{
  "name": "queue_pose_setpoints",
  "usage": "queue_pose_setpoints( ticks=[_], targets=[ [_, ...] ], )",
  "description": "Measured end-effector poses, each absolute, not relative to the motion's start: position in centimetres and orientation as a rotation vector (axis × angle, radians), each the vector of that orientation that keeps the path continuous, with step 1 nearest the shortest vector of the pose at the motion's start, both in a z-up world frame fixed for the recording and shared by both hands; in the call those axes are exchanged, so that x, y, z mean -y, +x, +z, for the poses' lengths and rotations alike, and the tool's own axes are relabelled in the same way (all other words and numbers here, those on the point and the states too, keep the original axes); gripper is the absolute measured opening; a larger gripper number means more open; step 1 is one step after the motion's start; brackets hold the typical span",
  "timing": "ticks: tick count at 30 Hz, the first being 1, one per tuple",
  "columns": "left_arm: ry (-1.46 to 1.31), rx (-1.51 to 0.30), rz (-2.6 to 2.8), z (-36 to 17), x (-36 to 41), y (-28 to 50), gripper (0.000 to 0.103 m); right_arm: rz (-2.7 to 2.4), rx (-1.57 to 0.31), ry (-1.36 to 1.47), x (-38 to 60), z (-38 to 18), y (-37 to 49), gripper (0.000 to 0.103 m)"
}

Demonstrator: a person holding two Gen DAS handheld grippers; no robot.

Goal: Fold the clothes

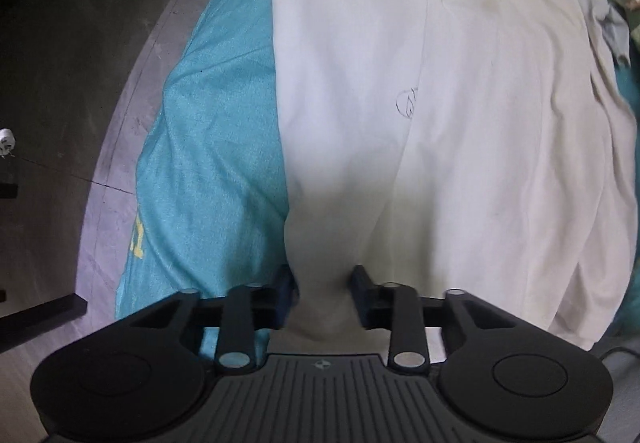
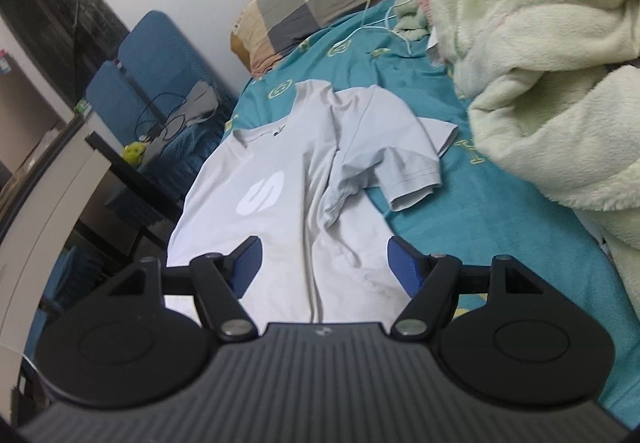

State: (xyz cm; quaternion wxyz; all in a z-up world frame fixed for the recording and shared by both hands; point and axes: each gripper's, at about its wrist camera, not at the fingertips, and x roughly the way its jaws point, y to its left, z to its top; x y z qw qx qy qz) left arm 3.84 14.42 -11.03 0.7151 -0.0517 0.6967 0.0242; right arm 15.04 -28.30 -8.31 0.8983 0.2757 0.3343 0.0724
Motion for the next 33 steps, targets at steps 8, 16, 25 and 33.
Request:
queue_pose_setpoints(
  ticks=[8, 16, 25, 33],
  targets=[
    [0.021, -1.516, 0.105, -7.1, -13.9, 4.7, 0.004, 0.106, -0.672, 0.608, 29.8, -8.2, 15.2, 0.071],
    [0.030, -1.480, 0.257, -5.7, -17.2, 6.7, 0.005, 0.098, -0.663, 0.566, 31.7, -6.7, 15.4, 0.071],
    [0.184, -1.276, 0.149, -0.9, -9.5, 5.4, 0.043, 0.119, -0.680, 0.555, 33.0, -6.0, 15.2, 0.071],
    [0.140, -1.030, -0.264, 0.2, 4.5, 2.5, 0.044, 0.115, -0.632, 0.554, 34.2, -4.0, 13.3, 0.071]
  ],
)
